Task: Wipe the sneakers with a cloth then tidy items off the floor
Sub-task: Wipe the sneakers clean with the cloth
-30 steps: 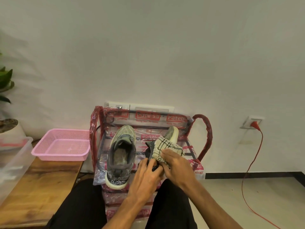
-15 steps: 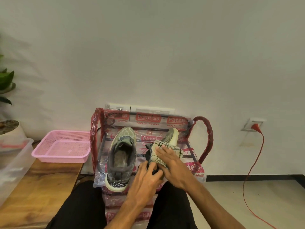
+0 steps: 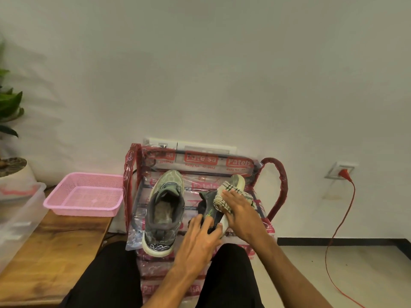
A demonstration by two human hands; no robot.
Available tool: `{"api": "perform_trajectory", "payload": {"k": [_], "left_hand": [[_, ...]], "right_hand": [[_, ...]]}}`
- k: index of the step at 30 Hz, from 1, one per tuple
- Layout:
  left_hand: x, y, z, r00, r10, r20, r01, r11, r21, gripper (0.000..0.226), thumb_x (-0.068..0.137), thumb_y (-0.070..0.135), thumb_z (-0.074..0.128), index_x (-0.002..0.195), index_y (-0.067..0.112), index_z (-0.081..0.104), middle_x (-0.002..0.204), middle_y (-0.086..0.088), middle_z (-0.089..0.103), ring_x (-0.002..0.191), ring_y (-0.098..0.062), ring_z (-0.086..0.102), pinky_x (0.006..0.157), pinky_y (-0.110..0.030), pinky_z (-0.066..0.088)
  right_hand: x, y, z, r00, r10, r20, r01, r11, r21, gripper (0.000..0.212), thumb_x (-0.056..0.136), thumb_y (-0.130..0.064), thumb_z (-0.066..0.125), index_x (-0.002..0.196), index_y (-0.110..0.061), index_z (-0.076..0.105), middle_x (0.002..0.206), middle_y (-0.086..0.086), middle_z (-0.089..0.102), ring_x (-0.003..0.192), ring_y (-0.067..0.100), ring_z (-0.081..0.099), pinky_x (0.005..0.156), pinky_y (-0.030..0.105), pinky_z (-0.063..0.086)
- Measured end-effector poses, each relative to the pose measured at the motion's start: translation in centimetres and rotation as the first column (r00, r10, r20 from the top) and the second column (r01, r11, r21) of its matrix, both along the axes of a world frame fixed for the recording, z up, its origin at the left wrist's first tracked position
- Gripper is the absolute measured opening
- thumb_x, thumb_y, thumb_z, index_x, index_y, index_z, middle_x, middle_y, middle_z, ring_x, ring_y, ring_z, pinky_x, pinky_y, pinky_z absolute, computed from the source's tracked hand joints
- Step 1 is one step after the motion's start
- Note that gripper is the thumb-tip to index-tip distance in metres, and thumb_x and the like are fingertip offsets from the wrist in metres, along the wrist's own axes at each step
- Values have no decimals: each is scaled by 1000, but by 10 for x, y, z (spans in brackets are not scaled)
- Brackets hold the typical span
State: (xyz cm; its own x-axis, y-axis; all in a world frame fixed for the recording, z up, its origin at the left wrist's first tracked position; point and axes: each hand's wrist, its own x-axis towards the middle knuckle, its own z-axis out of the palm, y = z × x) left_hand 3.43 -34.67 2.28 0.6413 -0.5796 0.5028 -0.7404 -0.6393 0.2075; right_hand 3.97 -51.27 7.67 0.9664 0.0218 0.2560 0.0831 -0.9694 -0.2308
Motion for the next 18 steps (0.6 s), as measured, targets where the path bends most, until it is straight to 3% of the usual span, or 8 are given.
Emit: {"api": "perform_trajectory", "payload": {"k": [3,6,9,13,16,18], "left_hand": [[-1,2,-3,998,13,-62,-15,1000,-20,51,58,36,91,100,24,65,101,0,57,95,-23,63,68,-29,58],[-2,2,-6,998,6,-68,-8,1000,-29,48,59,33,91,97,25,63,104,1,57,98,-22,61,73,-29,58],[0,0,-4,1000,-19,-24,18,999,-28,51,62,32,90,104,23,62,101,-1,56,96,-24,61,76,-33,58],[2,4,0,994,-2,-112,-5,998,-57,49,70,42,83,108,26,57,104,1,50,97,-20,57,71,-29,56],[7,11,4,981,2,-194,-5,1000,-16,41,85,49,64,119,31,49,119,4,38,109,-13,44,82,-25,46],[10,15,7,975,-25,-221,18,999,-35,45,86,51,63,125,33,48,123,5,33,112,-11,43,86,-24,44]], "right_hand": [[-2,16,-8,1000,20,-22,-19,998,62,54,99,-31,50,150,-21,34,157,-7,27,148,11,12,119,26,1],[-11,17,-12,995,94,-44,-90,993,81,54,98,-30,53,148,-20,36,156,-7,29,148,10,12,119,25,1],[-4,4,-9,1000,6,-11,-5,1000,14,54,99,-28,52,149,-24,34,157,-9,29,148,10,13,118,27,4],[11,-1,-3,993,-121,5,121,992,25,53,100,-27,50,150,-24,34,157,-9,28,148,12,13,112,22,2],[12,1,-8,993,-120,-22,121,988,92,53,99,-23,52,150,-22,35,157,-8,29,148,12,12,110,20,0],[11,-3,-11,992,-123,-23,125,982,141,54,99,-24,53,150,-23,35,157,-8,28,148,11,12,111,20,2]]}}
